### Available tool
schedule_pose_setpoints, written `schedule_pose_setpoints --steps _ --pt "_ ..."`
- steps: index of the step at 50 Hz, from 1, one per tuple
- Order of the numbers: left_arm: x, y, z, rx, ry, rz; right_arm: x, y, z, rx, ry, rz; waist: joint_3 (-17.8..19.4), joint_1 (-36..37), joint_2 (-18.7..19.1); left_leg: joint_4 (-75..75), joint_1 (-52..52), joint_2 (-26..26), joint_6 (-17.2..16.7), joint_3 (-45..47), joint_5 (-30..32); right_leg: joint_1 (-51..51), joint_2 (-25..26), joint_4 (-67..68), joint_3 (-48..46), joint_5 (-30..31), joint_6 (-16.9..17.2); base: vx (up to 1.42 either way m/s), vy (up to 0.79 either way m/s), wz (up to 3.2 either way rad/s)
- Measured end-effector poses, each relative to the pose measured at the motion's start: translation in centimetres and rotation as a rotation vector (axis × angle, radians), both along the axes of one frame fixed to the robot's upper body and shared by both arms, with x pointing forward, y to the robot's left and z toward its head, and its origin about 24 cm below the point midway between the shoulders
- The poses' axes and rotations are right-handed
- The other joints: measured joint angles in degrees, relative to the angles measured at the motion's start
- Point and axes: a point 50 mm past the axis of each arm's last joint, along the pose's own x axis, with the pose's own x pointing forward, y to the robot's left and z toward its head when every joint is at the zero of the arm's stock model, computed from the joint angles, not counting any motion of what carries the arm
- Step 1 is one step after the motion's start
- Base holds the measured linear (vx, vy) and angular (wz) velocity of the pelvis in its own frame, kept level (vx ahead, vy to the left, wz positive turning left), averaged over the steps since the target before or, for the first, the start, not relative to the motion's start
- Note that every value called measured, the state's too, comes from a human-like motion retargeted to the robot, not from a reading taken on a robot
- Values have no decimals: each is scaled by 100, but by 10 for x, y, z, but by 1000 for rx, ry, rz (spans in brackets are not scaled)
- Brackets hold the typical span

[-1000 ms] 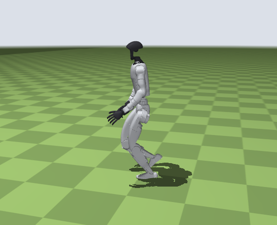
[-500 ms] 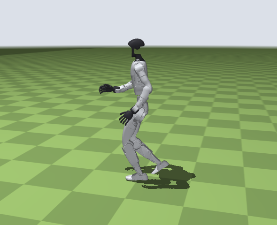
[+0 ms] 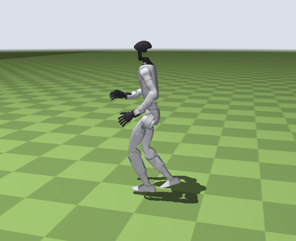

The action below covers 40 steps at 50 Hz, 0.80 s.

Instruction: Run

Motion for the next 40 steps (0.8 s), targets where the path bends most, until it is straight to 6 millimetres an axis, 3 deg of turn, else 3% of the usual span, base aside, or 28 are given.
schedule_pose_setpoints --steps 2,4,7,9,11,13,15,18,21,24,27,30,32,34,37,40 --pt "0 1 3 -9 -23 38 -3 2 1 -1 -11 8 -48 -40 -132 -546 40 -350 109 1 -72 44 -278 809 9 314 163 -1 5 -19" --pt "12 -1 12 -3 -90 54 -10 1 -14 -24 43 -9 -6 -121 -252 -143 86 -575 388 -31 -439 -47 -544 1929 19 515 180 -2 5 -18" --pt "52 -6 41 31 -272 67 -25 -2 -51 -97 208 -49 210 -287 -380 742 280 -741 775 -76 -1189 -510 -915 3525 30 310 -92 0 0 0" --pt "84 -13 69 41 -416 68 -40 -7 -79 -149 340 -61 301 -430 -331 780 658 -729 790 -161 -1400 -986 -981 3975 16 -42 -358 0 0 0" --pt "108 -23 98 23 -547 54 -56 -14 -100 -188 446 -56 320 -601 -160 305 1229 -650 583 -297 -1216 -1427 -903 3729 -111 -357 -555 0 0 0" --pt "118 -32 121 -15 -642 20 -73 -23 -113 -200 528 -46 244 -812 42 -387 1847 -524 230 -441 -725 -1716 -746 2878 -346 -543 -636 0 0 0" --pt "119 -40 136 -54 -705 -23 -90 -29 -121 -186 591 -41 87 -1007 239 -946 2338 -336 -171 -554 -80 -1873 -476 1611 -578 -524 -584 2 -6 -2" --pt "112 -48 142 -90 -736 -95 -105 -36 -125 -139 640 -54 -183 -1075 557 -791 2583 98 -693 -648 823 -1775 188 -661 -724 -116 -361 0 -7 -12" --pt "100 -47 134 -117 -696 -121 -100 -34 -117 -105 598 -61 -271 -914 736 649 2422 518 -840 -639 1206 -1575 623 -1304 -756 -62 -480 -2 -6 -35" --pt "83 -36 106 -115 -556 -73 -69 -25 -97 -111 464 -47 -95 -634 784 2639 2041 921 -707 -653 1030 -1405 837 -315 -731 -859 -1008 -2 -6 -56" --pt "60 -16 66 -62 -356 26 -20 -13 -59 -155 259 -24 247 -290 702 4258 1424 1266 -245 -622 466 -1178 875 691 -588 -1885 -1418 -2 -5 -64" --pt "33 3 36 -47 -183 93 23 3 -5 -137 21 -3 445 69 506 4684 566 1344 265 -494 -28 -726 736 735 -353 -2168 -1387 -1 -2 -48" --pt "15 13 30 -71 -122 103 33 13 26 -64 -97 20 376 279 322 4022 75 1172 345 -299 -92 -313 578 236 -183 -1694 -1084 0 1 -13" --pt "-1 18 28 -101 -86 102 31 20 41 6 -151 56 194 442 125 2779 -197 863 239 -71 22 71 382 -315 -58 -831 -623 2 3 2" --pt "-15 19 26 -146 -57 101 18 28 40 55 -149 114 -139 504 -140 356 -238 223 -87 197 525 381 -32 -568 -58 550 70 3 7 15" --pt "-13 12 27 -193 -72 116 7 28 26 46 -101 146 -314 337 -262 -1454 68 -392 -185 255 843 413 -475 247 -157 1072 283 0 8 5"
